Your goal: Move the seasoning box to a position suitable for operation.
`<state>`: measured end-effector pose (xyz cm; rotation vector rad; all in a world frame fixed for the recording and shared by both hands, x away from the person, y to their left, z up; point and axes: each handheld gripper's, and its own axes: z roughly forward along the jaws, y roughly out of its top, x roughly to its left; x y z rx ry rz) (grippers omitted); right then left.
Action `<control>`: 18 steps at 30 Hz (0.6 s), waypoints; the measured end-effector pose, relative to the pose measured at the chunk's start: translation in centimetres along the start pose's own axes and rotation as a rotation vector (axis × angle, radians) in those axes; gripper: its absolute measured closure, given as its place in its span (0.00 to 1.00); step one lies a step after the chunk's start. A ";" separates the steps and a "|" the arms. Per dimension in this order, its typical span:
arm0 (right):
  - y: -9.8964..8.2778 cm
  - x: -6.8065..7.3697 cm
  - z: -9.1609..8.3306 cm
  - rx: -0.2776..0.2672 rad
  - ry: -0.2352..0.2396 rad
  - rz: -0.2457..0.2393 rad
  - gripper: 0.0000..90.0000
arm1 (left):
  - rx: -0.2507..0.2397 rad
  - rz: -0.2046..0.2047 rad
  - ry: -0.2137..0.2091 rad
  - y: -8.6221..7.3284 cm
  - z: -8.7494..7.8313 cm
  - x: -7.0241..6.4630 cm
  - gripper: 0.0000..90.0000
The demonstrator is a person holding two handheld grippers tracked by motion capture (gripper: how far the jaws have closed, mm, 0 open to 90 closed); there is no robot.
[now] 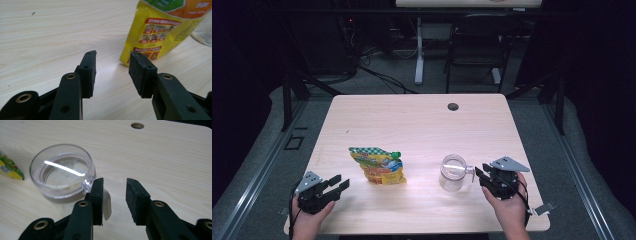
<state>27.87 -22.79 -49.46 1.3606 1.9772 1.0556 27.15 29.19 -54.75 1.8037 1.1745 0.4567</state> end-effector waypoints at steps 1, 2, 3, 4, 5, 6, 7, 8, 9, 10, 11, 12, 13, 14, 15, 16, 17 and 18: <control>0.4 -0.1 0.2 -0.014 -0.006 0.018 0.77 | -0.001 -0.005 0.006 0.1 0.1 0.1 0.64; 0.4 0.0 0.2 -0.036 -0.011 0.032 0.78 | -0.004 -0.009 0.012 0.1 0.2 0.1 0.63; 0.4 0.0 0.2 -0.036 -0.011 0.032 0.78 | -0.012 -0.015 0.020 0.2 0.2 0.1 0.63; 0.2 0.0 0.1 -0.064 -0.008 0.051 0.78 | -0.025 -0.015 0.021 0.3 0.4 0.2 0.61; -0.1 0.1 0.2 -0.088 -0.001 0.064 0.80 | -0.022 -0.011 0.023 0.3 0.4 0.1 0.59; -0.4 0.1 0.2 -0.089 -0.005 0.061 0.81 | -0.024 -0.009 0.023 0.3 0.5 0.1 0.59; -0.5 0.2 0.2 -0.088 -0.003 0.059 0.81 | -0.028 -0.006 0.025 0.3 0.6 0.0 0.59; -0.6 0.2 0.3 -0.088 0.002 0.049 0.81 | -0.019 0.000 0.030 0.3 0.6 0.0 0.59; -0.5 0.2 0.3 -0.082 -0.005 0.037 0.81 | -0.015 -0.001 0.031 0.3 0.7 0.0 0.59; -0.4 0.2 0.3 -0.088 -0.006 0.043 0.81 | -0.015 -0.010 0.028 0.2 0.8 -0.1 0.59; -0.3 0.2 0.1 -0.097 -0.001 0.049 0.82 | -0.010 -0.020 0.030 0.2 0.8 -0.1 0.59; -0.3 0.2 0.0 -0.102 0.001 0.049 0.83 | -0.002 -0.023 0.043 0.2 0.8 -0.2 0.59; -0.2 0.3 -0.2 -0.107 0.006 0.049 0.83 | -0.002 -0.023 0.042 0.1 0.8 -0.2 0.59; -0.2 0.4 -0.3 -0.108 0.009 0.049 0.83 | -0.001 -0.021 0.041 0.1 0.8 -0.3 0.59; -0.2 0.4 -0.3 -0.106 0.010 0.052 0.84 | -0.001 -0.020 0.042 0.0 0.8 -0.3 0.58; -0.2 0.4 -0.4 -0.105 0.013 0.061 0.83 | 0.002 -0.014 0.040 0.0 0.7 -0.4 0.57; -0.1 0.4 -0.4 -0.098 0.027 0.081 0.83 | 0.007 -0.006 0.038 0.0 0.7 -0.5 0.58; -0.1 0.4 -0.4 -0.098 0.027 0.081 0.83 | 0.006 0.000 0.032 -0.1 0.7 -0.5 0.58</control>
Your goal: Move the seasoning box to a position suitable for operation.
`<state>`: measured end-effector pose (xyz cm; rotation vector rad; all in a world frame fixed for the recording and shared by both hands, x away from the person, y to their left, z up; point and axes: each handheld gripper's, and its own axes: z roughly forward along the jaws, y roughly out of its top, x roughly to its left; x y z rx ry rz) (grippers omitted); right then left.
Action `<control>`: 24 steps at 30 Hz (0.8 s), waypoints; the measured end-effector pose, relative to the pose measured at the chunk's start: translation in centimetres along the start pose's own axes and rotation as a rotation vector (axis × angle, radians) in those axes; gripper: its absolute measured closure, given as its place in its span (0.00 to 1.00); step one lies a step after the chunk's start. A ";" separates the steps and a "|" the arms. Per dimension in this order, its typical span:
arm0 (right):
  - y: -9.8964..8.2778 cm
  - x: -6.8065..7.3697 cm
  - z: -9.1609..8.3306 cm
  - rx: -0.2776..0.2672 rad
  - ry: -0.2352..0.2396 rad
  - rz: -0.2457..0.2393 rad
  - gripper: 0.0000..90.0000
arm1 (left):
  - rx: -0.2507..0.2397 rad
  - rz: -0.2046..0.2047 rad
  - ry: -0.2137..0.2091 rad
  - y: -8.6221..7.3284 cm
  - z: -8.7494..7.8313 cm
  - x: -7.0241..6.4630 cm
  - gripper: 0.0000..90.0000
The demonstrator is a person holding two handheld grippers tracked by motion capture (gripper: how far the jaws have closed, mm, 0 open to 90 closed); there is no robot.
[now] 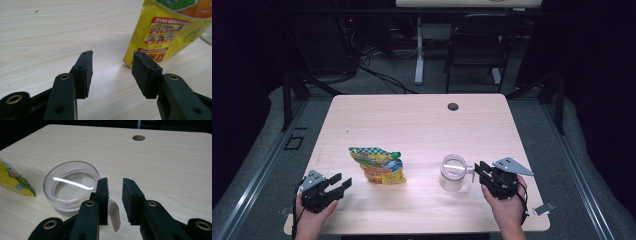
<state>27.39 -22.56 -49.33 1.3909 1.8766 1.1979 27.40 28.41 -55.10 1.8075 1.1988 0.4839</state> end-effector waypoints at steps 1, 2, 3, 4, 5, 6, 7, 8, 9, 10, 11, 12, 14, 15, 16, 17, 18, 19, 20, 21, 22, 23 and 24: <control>0.0 0.0 0.1 -0.002 0.012 0.011 0.83 | 0.015 0.013 -0.004 0.0 0.0 -0.1 0.60; 0.1 -0.1 0.1 -0.002 0.023 0.028 0.84 | 0.021 0.028 -0.007 -0.1 0.2 -0.1 0.61; 0.1 -0.1 0.2 0.000 0.029 0.036 0.84 | 0.029 0.032 -0.006 -0.2 0.2 -0.2 0.63; 0.2 -0.1 0.2 0.000 0.028 0.039 0.84 | 0.033 0.035 -0.006 -0.2 0.2 -0.2 0.64; 0.3 -0.1 0.2 -0.002 0.029 0.044 0.84 | 0.033 0.036 -0.007 -0.2 0.2 -0.2 0.64; 0.3 -0.1 0.3 -0.001 0.031 0.046 0.84 | 0.034 0.035 -0.009 -0.2 0.2 -0.2 0.65; 0.3 0.0 0.3 0.005 0.032 0.048 0.84 | 0.033 0.034 -0.013 -0.3 0.1 -0.2 0.66; 0.4 0.0 0.4 0.007 0.035 0.052 0.84 | 0.033 0.034 -0.012 -0.3 0.0 -0.2 0.66; 0.4 0.0 0.4 0.009 0.040 0.057 0.85 | 0.032 0.034 -0.009 -0.4 -0.1 -0.2 0.67; 0.6 0.0 0.5 0.021 0.048 0.066 0.86 | 0.031 0.035 -0.007 -0.4 -0.2 -0.2 0.67; 0.6 0.0 0.5 0.021 0.048 0.066 0.86 | 0.032 0.034 -0.005 -0.5 -0.4 -0.2 0.67; 0.6 0.1 0.6 0.025 0.049 0.067 0.87 | 0.030 0.034 -0.004 -0.6 -0.5 -0.2 0.68; 0.7 0.3 0.8 0.028 0.060 0.068 0.88 | 0.035 0.040 0.004 -0.7 -0.7 -0.2 0.69; 0.8 0.5 1.0 0.042 0.059 0.057 0.89 | 0.036 0.042 0.009 -0.8 -0.8 -0.2 0.70; 0.8 0.5 1.0 0.042 0.059 0.057 0.89 | 0.037 0.041 0.011 -0.8 -0.9 -0.2 0.70; 0.8 0.5 1.1 0.049 0.051 0.050 0.90 | 0.040 0.041 0.015 -0.9 -0.9 -0.2 0.70; 0.7 0.6 1.3 0.053 0.049 0.047 0.91 | 0.041 0.041 0.016 -0.9 -0.9 -0.2 0.71; 0.7 0.6 1.3 0.061 0.050 0.047 0.91 | 0.039 0.042 0.017 -0.9 -0.9 -0.2 0.71; 0.7 0.6 1.4 0.063 0.050 0.047 0.91 | 0.040 0.044 0.016 -1.0 -0.9 -0.2 0.71; 0.7 0.6 1.4 0.065 0.046 0.048 0.92 | 0.040 0.047 0.015 -1.0 -1.0 -0.2 0.71; 0.7 0.6 1.4 0.065 0.045 0.054 0.92 | 0.038 0.048 0.017 -1.0 -1.0 -0.2 0.72; 0.6 0.5 1.5 0.062 0.046 0.061 0.92 | 0.039 0.049 0.016 -1.0 -1.0 -0.3 0.72; 0.6 0.5 1.5 0.065 0.041 0.062 0.93 | 0.039 0.049 0.015 -1.0 -1.0 -0.3 0.72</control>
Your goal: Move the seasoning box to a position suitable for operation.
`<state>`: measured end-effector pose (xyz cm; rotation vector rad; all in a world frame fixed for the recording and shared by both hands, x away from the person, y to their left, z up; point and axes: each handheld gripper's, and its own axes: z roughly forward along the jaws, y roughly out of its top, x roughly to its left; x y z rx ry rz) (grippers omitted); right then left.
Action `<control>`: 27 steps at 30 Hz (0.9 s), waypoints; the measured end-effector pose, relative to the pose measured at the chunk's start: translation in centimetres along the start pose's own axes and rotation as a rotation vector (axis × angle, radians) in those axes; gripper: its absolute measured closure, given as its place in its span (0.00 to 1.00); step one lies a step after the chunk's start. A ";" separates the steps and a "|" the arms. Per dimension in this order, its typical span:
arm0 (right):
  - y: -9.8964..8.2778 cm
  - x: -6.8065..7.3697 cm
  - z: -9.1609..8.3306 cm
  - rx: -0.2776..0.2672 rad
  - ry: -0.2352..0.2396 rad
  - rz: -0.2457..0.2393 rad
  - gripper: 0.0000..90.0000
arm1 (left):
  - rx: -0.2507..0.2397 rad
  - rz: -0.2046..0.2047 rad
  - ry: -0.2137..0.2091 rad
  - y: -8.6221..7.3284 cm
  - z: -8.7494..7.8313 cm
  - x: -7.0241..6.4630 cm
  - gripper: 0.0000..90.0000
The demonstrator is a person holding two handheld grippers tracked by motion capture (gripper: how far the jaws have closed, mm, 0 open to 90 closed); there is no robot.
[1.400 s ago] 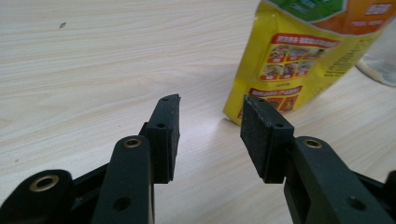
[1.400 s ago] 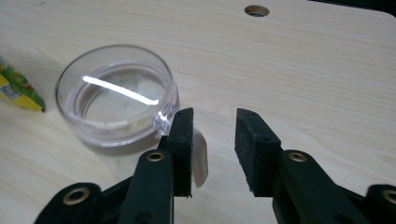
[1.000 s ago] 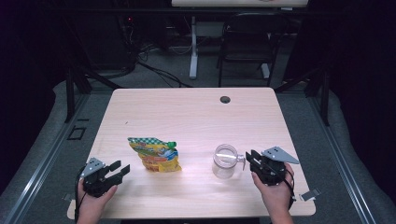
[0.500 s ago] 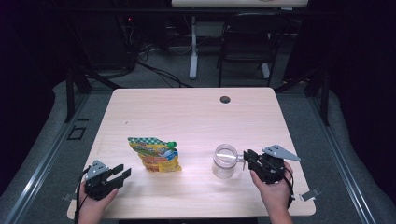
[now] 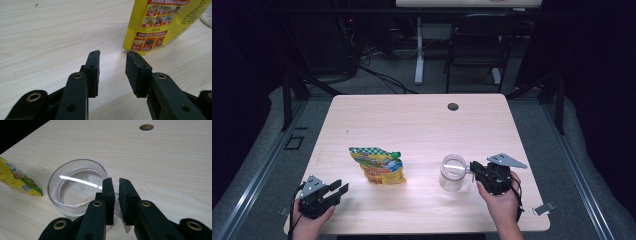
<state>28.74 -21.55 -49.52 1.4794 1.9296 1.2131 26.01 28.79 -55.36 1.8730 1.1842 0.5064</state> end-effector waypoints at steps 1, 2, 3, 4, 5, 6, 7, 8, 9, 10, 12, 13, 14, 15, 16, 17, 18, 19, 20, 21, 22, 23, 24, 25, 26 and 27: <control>0.0 -0.1 0.0 0.003 -0.001 0.005 0.93 | -0.001 0.000 -0.001 0.0 0.0 0.0 0.72; -0.1 -0.2 0.1 0.007 0.002 0.010 0.94 | -0.001 0.001 -0.001 0.0 0.0 0.0 0.72; -0.1 -0.3 0.1 0.011 0.003 0.011 0.94 | -0.001 0.001 -0.002 0.0 0.0 0.0 0.72; -0.1 -0.3 0.1 0.011 0.003 0.011 0.94 | -0.001 0.002 -0.004 0.0 0.0 0.0 0.72; -0.1 -0.3 0.1 0.009 0.005 0.015 0.94 | -0.001 0.005 -0.004 0.0 0.0 0.0 0.73; -0.2 -0.3 0.1 0.008 0.005 0.016 0.94 | -0.002 0.004 -0.003 0.0 0.0 -0.1 0.73; -0.2 -0.3 0.1 0.008 0.007 0.016 0.95 | 0.001 0.004 -0.003 0.0 0.0 -0.1 0.73; -0.2 -0.4 0.1 0.008 0.011 0.017 0.95 | 0.001 0.004 -0.002 0.0 0.0 -0.1 0.73; -0.2 -0.4 0.1 0.004 0.017 0.025 0.95 | 0.000 0.005 -0.002 0.0 0.1 -0.1 0.73; -0.2 -0.4 0.1 0.004 0.017 0.025 0.95 | 0.000 0.005 -0.002 0.0 0.1 -0.1 0.73; -0.3 -0.4 0.1 0.003 0.017 0.027 0.95 | 0.004 0.006 -0.004 0.1 0.1 -0.1 0.73; -0.3 -0.4 0.1 -0.002 0.021 0.034 0.95 | 0.009 0.007 -0.004 0.1 0.0 -0.1 0.73; -0.3 -0.5 0.1 -0.003 0.024 0.037 0.96 | 0.008 0.005 -0.004 0.1 0.1 -0.1 0.73; -0.3 -0.5 0.1 -0.003 0.024 0.037 0.96 | 0.009 0.006 -0.005 0.1 0.0 -0.1 0.73; -0.3 -0.6 0.1 -0.005 0.028 0.042 0.96 | 0.003 0.005 -0.006 0.0 0.1 -0.1 0.73; -0.4 -0.7 0.1 -0.003 0.037 0.050 0.96 | 0.003 0.005 -0.007 0.0 0.1 -0.1 0.73; -0.4 -0.7 0.1 -0.003 0.037 0.050 0.96 | 0.003 0.005 -0.007 0.0 0.1 -0.1 0.73; -0.4 -0.8 0.1 -0.009 0.042 0.064 0.96 | 0.003 0.005 -0.006 0.0 0.1 -0.1 0.73; -0.4 -0.8 0.1 -0.009 0.042 0.064 0.96 | 0.003 0.005 -0.007 0.0 0.1 -0.1 0.73; -0.4 -0.8 0.1 -0.007 0.042 0.067 0.96 | 0.003 0.005 -0.007 0.0 0.1 -0.1 0.73; -0.4 -0.8 0.1 -0.007 0.042 0.067 0.96 | 0.004 0.005 -0.006 0.0 0.1 -0.1 0.73; -0.4 -0.9 0.1 -0.005 0.043 0.067 0.96 | 0.004 0.005 -0.007 0.0 0.1 -0.1 0.73; -0.4 -0.9 0.1 -0.005 0.043 0.067 0.96 | 0.004 0.005 -0.007 0.0 0.1 -0.1 0.73; -0.4 -0.8 0.1 -0.009 0.044 0.067 0.97 | 0.001 0.004 -0.008 0.0 0.1 -0.1 0.73; -0.4 -0.8 0.1 -0.009 0.044 0.067 0.97 | 0.001 0.004 -0.008 0.0 0.1 -0.1 0.73; -0.4 -0.8 0.1 -0.009 0.042 0.064 0.97 | 0.001 0.003 -0.008 0.0 0.1 -0.1 0.73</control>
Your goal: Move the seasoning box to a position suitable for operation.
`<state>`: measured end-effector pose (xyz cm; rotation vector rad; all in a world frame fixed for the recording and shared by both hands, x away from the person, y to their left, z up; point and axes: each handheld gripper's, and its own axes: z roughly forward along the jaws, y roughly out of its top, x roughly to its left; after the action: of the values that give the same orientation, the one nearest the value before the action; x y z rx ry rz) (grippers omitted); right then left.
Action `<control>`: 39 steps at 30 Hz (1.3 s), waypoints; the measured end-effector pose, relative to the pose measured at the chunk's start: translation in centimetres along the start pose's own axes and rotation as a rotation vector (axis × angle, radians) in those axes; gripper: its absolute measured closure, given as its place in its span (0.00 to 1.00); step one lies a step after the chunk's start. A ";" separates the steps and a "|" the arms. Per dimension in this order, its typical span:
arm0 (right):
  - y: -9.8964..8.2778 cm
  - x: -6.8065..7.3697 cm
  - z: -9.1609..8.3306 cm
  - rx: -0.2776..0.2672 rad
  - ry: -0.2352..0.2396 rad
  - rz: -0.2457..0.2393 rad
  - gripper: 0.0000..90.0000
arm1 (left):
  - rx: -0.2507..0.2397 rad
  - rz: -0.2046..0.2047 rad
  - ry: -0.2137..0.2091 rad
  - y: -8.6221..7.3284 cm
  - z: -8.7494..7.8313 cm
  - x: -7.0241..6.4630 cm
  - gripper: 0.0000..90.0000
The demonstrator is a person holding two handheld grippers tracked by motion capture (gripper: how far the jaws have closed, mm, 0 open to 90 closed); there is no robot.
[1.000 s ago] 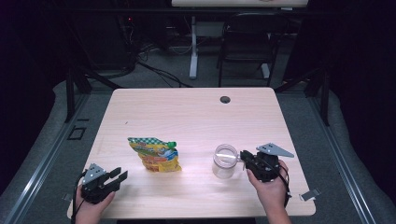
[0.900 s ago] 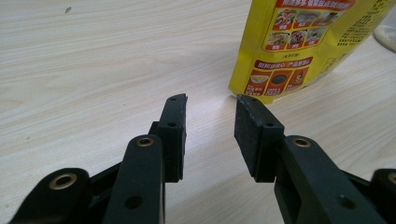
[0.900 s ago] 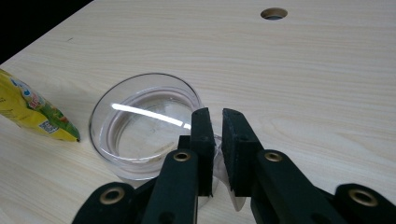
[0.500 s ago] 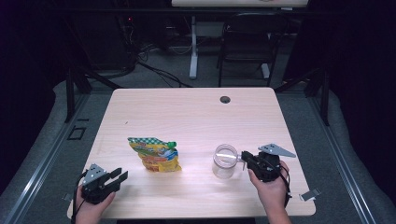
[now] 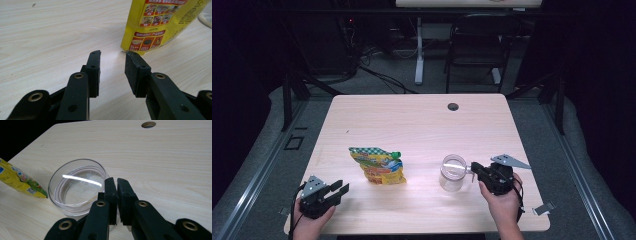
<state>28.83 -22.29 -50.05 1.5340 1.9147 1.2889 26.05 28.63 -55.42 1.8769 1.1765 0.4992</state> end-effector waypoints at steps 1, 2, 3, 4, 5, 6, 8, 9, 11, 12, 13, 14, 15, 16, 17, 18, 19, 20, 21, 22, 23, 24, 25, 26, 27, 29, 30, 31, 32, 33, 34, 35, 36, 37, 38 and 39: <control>0.0 0.0 0.0 0.001 -0.004 -0.006 0.97 | 0.000 0.000 -0.001 0.0 0.0 0.0 0.73; 0.0 0.0 0.0 0.000 -0.004 -0.007 0.97 | 0.000 0.000 -0.001 0.0 0.0 0.0 0.73; -0.1 0.0 0.0 -0.003 -0.005 -0.006 0.97 | 0.001 0.001 -0.002 0.0 0.0 0.0 0.73; -0.1 0.0 0.0 -0.005 -0.005 -0.007 0.97 | 0.001 0.001 -0.002 0.0 0.0 0.0 0.73; -0.1 0.0 0.0 -0.005 -0.005 -0.007 0.97 | 0.001 0.001 -0.002 0.0 0.0 0.0 0.73; -0.1 0.0 0.0 -0.006 -0.006 -0.007 0.97 | 0.005 0.002 -0.002 0.0 0.0 0.0 0.73; -0.1 0.0 0.0 -0.006 -0.002 -0.006 0.97 | 0.005 0.002 -0.001 0.0 0.0 0.0 0.73; -0.1 0.0 0.0 -0.006 -0.002 -0.006 0.97 | 0.006 0.003 -0.002 0.0 0.0 0.0 0.73; -0.1 -0.1 0.0 -0.008 0.002 -0.002 0.97 | 0.007 0.003 -0.002 0.0 0.0 0.0 0.73; -0.1 -0.1 0.0 -0.008 0.002 -0.002 0.97 | 0.007 0.003 -0.001 0.0 0.0 0.0 0.73; -0.1 -0.1 0.0 -0.005 -0.001 -0.006 0.97 | 0.008 0.002 -0.002 0.0 0.0 0.0 0.73; -0.1 -0.1 0.0 -0.002 -0.004 -0.008 0.97 | 0.007 0.002 -0.003 0.0 0.0 0.0 0.73; -0.1 -0.1 0.0 -0.002 -0.004 -0.008 0.97 | 0.007 0.003 -0.002 0.0 0.0 -0.1 0.73; -0.2 -0.1 0.0 0.000 -0.010 -0.007 0.97 | 0.007 0.006 -0.002 0.0 0.0 -0.1 0.73; -0.2 -0.1 0.0 0.004 -0.008 -0.008 0.97 | 0.004 0.005 -0.003 0.0 0.0 -0.1 0.73; -0.2 -0.1 0.0 0.002 -0.013 -0.005 0.98 | 0.004 0.005 -0.004 0.0 0.0 -0.1 0.73; -0.2 -0.1 0.1 0.003 -0.013 -0.003 0.98 | 0.004 0.006 -0.004 0.0 0.0 -0.1 0.73; -0.3 -0.2 0.1 0.011 -0.015 0.002 0.98 | 0.005 0.007 -0.004 0.0 0.0 -0.1 0.73; -0.3 -0.3 0.2 0.010 -0.015 0.007 0.98 | 0.003 0.006 -0.004 0.0 0.1 -0.1 0.73; -0.4 -0.4 0.2 0.015 -0.017 0.008 0.98 | 0.003 0.008 -0.004 0.0 0.1 -0.1 0.73; -0.5 -0.5 0.3 0.022 -0.009 0.016 0.98 | 0.003 0.009 -0.004 0.0 0.1 -0.1 0.73; -0.6 -0.6 0.4 0.033 -0.013 0.022 0.98 | 0.003 0.011 -0.004 0.0 0.1 -0.1 0.73; -0.6 -0.6 0.4 0.033 -0.013 0.022 0.98 | 0.003 0.011 -0.004 0.0 0.1 -0.1 0.73; -0.7 -0.7 0.5 0.035 -0.013 0.033 0.98 | 0.003 0.008 -0.004 0.0 0.1 -0.1 0.73; -0.7 -0.7 0.5 0.035 -0.013 0.033 0.98 | 0.003 0.008 -0.004 0.0 0.1 -0.1 0.73; -0.7 -1.0 0.6 0.030 0.007 0.056 0.97 | 0.004 0.010 -0.004 0.0 0.1 -0.1 0.73; -0.8 -1.2 0.5 0.030 0.017 0.073 0.97 | 0.003 0.010 -0.003 0.0 0.1 -0.1 0.73; -0.8 -1.3 0.6 0.023 0.029 0.094 0.96 | 0.003 0.010 -0.003 0.0 0.1 -0.1 0.73; -0.9 -1.6 0.6 0.023 0.043 0.116 0.96 | 0.003 0.009 -0.002 0.0 0.1 0.0 0.73; -0.9 -1.6 0.6 0.023 0.043 0.116 0.96 | 0.003 0.009 -0.002 0.0 0.1 0.0 0.73; -0.9 -1.7 0.6 0.020 0.051 0.128 0.95 | 0.003 0.007 -0.001 0.0 0.1 0.0 0.73; -1.0 -1.9 0.6 0.020 0.057 0.139 0.95 | 0.003 0.005 0.000 0.0 0.1 -0.1 0.73; -1.0 -1.9 0.6 0.017 0.060 0.145 0.95 | 0.004 0.004 0.000 0.0 0.1 -0.1 0.73; -1.0 -2.0 0.6 0.019 0.066 0.153 0.94 | 0.004 0.005 -0.001 0.0 0.1 -0.1 0.73; -1.1 -2.1 0.6 0.015 0.067 0.157 0.94 | 0.004 0.006 -0.001 0.0 0.1 -0.1 0.73; -1.1 -2.1 0.7 0.013 0.068 0.161 0.94 | 0.004 0.008 -0.001 0.0 0.1 -0.1 0.73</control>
<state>29.40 -23.88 -51.80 1.7007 1.8754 1.4148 26.09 28.49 -55.46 1.8858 1.1701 0.5008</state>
